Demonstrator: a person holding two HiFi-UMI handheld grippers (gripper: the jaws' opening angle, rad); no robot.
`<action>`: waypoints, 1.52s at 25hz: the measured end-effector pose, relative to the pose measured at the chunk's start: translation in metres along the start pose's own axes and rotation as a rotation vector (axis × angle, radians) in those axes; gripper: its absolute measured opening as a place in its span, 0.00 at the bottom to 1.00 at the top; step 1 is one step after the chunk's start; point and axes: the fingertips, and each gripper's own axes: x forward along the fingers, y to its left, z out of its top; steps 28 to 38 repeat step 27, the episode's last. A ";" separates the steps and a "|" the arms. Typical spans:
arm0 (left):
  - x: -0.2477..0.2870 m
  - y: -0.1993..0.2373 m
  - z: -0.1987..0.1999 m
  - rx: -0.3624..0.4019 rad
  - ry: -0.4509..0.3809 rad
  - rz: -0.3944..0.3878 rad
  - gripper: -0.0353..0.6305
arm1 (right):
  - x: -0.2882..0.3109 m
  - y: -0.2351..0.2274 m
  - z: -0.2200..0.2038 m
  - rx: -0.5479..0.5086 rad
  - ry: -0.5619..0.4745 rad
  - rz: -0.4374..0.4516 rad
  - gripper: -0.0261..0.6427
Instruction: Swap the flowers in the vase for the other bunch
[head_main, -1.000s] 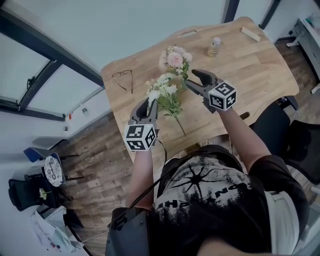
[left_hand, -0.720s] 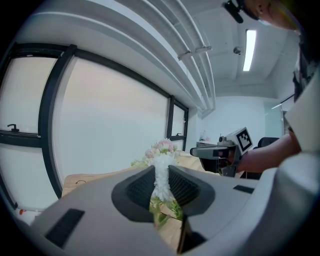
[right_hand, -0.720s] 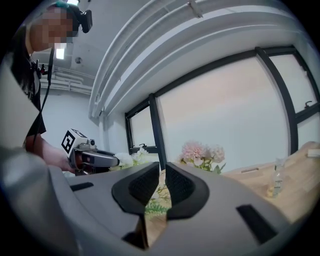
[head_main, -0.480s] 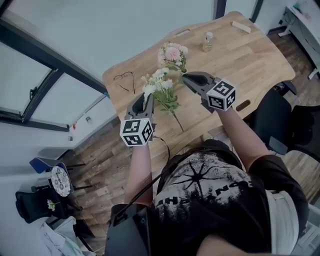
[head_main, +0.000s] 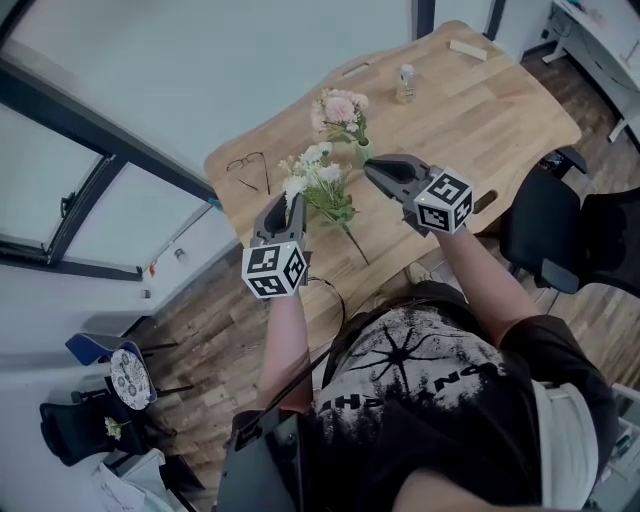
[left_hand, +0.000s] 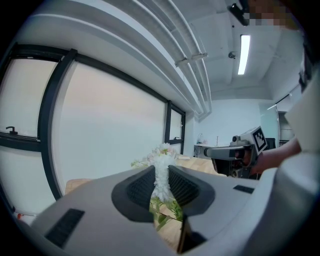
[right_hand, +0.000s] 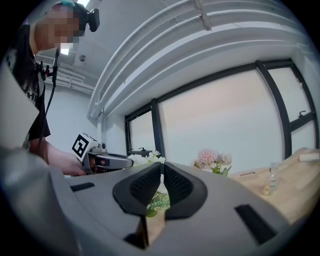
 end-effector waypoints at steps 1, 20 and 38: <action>0.000 -0.001 -0.001 0.000 0.000 -0.003 0.19 | -0.001 0.001 -0.001 -0.003 -0.002 -0.003 0.08; -0.005 -0.004 -0.006 -0.010 -0.004 -0.018 0.19 | 0.003 0.014 -0.017 -0.009 0.031 -0.015 0.08; -0.006 -0.001 -0.005 -0.019 -0.014 -0.017 0.19 | 0.006 0.014 -0.019 -0.010 0.037 -0.019 0.08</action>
